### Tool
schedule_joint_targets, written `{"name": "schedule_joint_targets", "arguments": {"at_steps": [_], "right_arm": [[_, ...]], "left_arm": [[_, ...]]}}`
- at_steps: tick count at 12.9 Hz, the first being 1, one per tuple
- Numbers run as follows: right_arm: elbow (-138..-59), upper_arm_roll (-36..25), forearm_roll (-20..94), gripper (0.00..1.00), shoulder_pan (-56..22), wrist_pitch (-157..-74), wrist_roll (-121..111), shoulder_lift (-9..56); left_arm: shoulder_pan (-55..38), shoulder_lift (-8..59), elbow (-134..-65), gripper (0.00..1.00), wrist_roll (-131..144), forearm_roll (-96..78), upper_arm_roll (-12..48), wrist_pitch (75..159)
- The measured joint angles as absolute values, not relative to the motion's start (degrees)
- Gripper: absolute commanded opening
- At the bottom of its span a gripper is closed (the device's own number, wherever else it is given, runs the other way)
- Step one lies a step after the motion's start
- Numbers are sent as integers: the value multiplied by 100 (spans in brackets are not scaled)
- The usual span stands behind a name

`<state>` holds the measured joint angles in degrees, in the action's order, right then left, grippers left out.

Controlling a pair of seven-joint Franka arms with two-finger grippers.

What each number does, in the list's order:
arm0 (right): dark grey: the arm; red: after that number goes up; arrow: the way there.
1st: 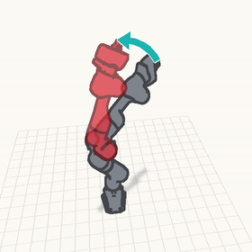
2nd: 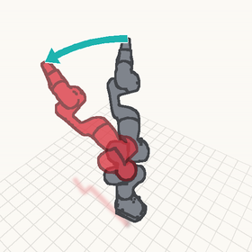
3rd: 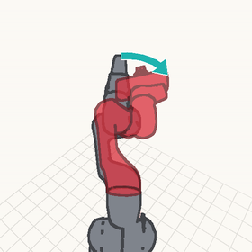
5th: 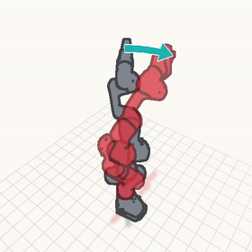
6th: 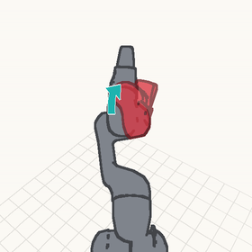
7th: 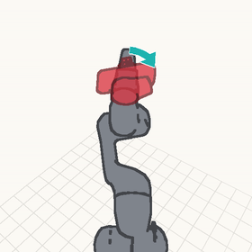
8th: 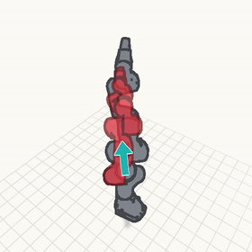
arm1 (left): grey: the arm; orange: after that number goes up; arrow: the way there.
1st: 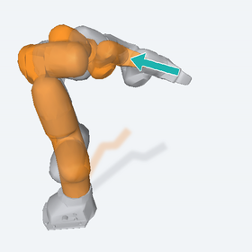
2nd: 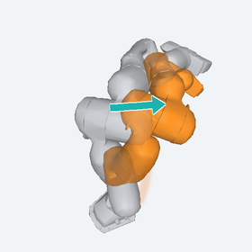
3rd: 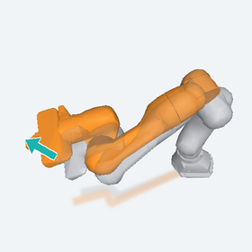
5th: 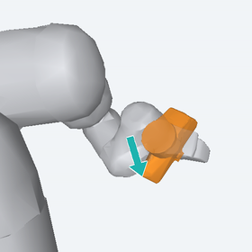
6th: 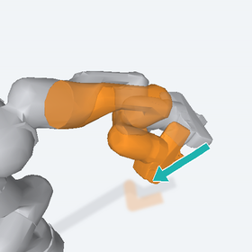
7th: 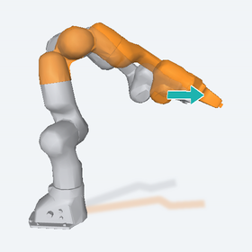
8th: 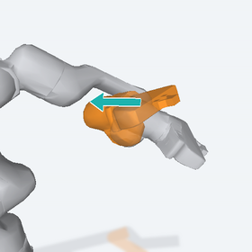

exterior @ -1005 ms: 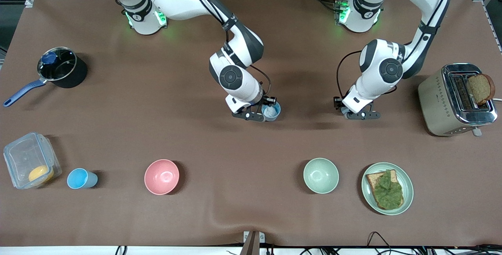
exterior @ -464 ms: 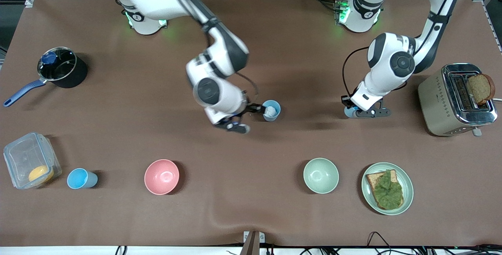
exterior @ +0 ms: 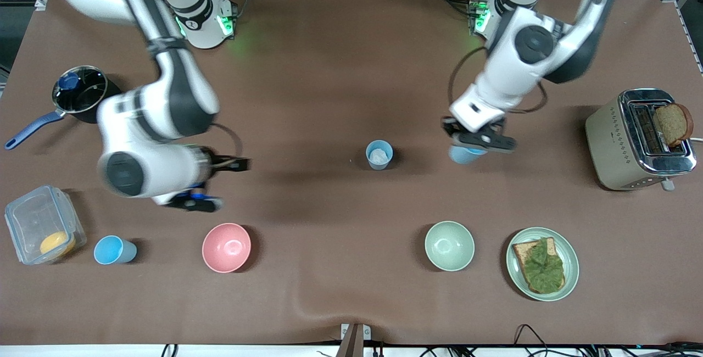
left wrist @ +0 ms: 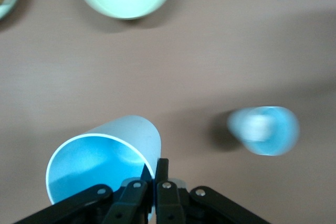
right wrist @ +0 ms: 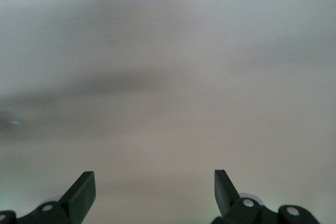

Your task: Stack blue cups with both arms

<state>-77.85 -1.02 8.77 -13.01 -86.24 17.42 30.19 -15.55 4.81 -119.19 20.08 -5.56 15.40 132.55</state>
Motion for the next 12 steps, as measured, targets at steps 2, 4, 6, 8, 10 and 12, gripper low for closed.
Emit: {"name": "schedule_joint_targets", "arguments": {"at_steps": [2,4,6,8,10,12], "right_arm": [[-7786,-110,734,100,-726,-8489,983,2974],[-7788,-113,488,100,-263,-8481,426,2970],[-7783,-116,91,100,-46,-8489,238,2891],[-7779,-105,-183,100,-46,-8502,241,2663],[-7861,-104,-280,100,-39,-8504,255,2241],[-8186,-123,-291,100,50,-8579,273,1656]], "left_arm": [[-2092,665,-11580,0,2421,-664,1554,13255],[-2457,976,-11330,0,2646,-665,1552,13251],[-2760,1359,-11192,0,2886,-665,1543,13258],[-2944,1710,-10997,0,2975,-665,1513,13275],[-3101,1985,-10722,0,2977,-665,1308,13278],[-3242,2177,-10521,0,2977,-665,1073,13278]]}}
